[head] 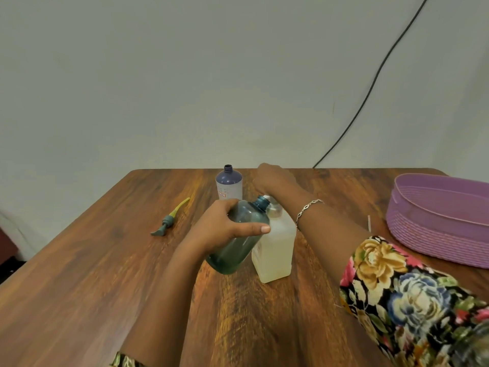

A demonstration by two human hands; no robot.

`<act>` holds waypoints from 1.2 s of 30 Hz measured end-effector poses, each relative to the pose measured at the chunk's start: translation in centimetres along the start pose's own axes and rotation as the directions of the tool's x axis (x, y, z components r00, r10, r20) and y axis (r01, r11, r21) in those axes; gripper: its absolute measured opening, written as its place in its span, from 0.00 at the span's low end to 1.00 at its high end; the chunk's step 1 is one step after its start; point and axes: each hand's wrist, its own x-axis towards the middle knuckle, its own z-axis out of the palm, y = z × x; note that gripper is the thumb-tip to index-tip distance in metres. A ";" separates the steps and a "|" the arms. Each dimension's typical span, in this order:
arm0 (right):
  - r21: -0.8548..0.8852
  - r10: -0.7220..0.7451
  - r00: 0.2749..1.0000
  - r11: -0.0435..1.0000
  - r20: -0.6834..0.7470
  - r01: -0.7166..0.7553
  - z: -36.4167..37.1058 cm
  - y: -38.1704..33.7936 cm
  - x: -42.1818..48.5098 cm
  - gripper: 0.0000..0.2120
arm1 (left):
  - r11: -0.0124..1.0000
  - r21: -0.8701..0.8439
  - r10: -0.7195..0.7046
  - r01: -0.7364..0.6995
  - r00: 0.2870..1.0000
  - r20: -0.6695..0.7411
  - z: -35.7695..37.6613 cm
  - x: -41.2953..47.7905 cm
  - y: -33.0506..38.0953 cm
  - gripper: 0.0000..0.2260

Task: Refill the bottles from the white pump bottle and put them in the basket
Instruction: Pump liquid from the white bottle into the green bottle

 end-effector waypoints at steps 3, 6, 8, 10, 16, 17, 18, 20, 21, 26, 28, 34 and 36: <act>0.026 -0.005 1.000 1.000 -0.008 0.005 -0.1 -0.1 0.4 0.05 | 1.000 -0.001 0.004 -0.004 1.000 -0.010 -0.1 0.0 0.0 0.38; 0.101 -0.015 1.000 0.995 0.027 0.012 -0.9 -0.1 0.9 0.08 | 0.999 -0.034 0.012 -0.013 0.999 -0.036 -0.1 -0.1 0.3 0.33; 0.114 -0.029 0.998 0.993 0.052 0.023 -1.3 -0.2 1.1 0.07 | 0.999 -0.038 0.013 -0.015 0.999 -0.040 -0.3 -0.1 0.5 0.29; 0.089 -0.028 0.998 0.996 0.056 0.023 -1.2 -0.2 1.1 0.04 | 0.999 -0.039 0.016 -0.017 1.000 -0.023 -0.5 -0.1 0.5 0.29; -0.024 -0.013 0.999 1.000 0.039 0.014 -0.3 0.4 0.9 0.04 | 0.999 -0.034 -0.001 0.000 1.000 -0.013 0.2 0.1 0.0 0.32; -0.041 -0.010 0.999 0.999 0.040 0.012 -0.1 0.4 0.9 0.04 | 0.999 -0.034 0.001 -0.001 1.000 -0.008 0.3 0.1 -0.1 0.32; -0.049 -0.009 0.999 0.999 0.045 0.011 0.1 0.3 0.9 0.03 | 1.000 -0.029 -0.002 0.002 1.000 -0.002 0.3 0.1 -0.3 0.33; -0.014 -0.007 0.999 1.000 0.050 0.007 0.4 0.1 1.0 0.03 | 1.000 -0.011 -0.006 0.006 1.000 -0.003 0.1 0.0 -0.5 0.34; 0.023 -0.009 0.999 1.000 0.043 0.008 0.4 0.0 1.2 0.03 | 1.000 -0.010 -0.004 0.004 1.000 -0.007 -0.1 -0.1 -0.5 0.35; 0.135 -0.029 0.999 0.991 0.031 0.024 -1.1 -0.1 1.3 0.08 | 0.999 -0.029 0.036 -0.037 0.999 -0.037 -0.5 -0.2 0.8 0.28; 0.126 -0.022 0.998 0.992 0.065 0.014 -1.3 -0.2 1.2 0.09 | 0.999 -0.020 0.045 -0.046 0.998 -0.036 -0.5 -0.2 1.2 0.27; 0.012 -0.004 1.000 1.000 0.013 0.004 0.0 0.3 0.5 0.08 | 1.000 -0.011 0.002 -0.002 1.000 -0.021 0.2 -0.2 0.2 0.32; 0.027 -0.002 0.999 1.000 0.032 0.001 0.3 0.4 0.7 0.05 | 1.000 -0.015 0.005 -0.005 0.999 -0.032 0.3 -0.3 0.0 0.34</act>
